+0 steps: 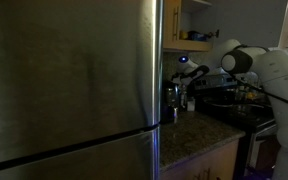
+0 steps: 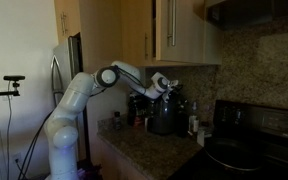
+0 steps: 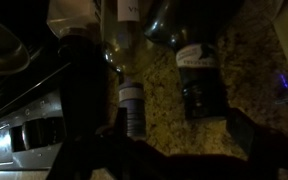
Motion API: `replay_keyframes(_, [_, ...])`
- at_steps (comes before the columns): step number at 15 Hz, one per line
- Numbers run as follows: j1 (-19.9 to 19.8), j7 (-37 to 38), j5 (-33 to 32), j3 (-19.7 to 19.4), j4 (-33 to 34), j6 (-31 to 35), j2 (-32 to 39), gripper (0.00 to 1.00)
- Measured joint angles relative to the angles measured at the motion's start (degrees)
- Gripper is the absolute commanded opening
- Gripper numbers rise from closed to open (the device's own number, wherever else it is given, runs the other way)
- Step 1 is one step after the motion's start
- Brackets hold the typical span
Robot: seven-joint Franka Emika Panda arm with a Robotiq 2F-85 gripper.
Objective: Pick up the olive oil bottle
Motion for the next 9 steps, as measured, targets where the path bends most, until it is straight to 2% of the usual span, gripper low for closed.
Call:
replay_keyframes(5, [0.0,-10.3,8.3,2.0,2.3,-4.7,1.3,1.00])
replay_keyframes(8, [0.5,-12.2,10.8,1.5,4.4,-9.3,2.3,0.98])
replay_keyframes(9, [0.7,-12.1,10.9,1.2,5.1,-10.7,2.6,0.74])
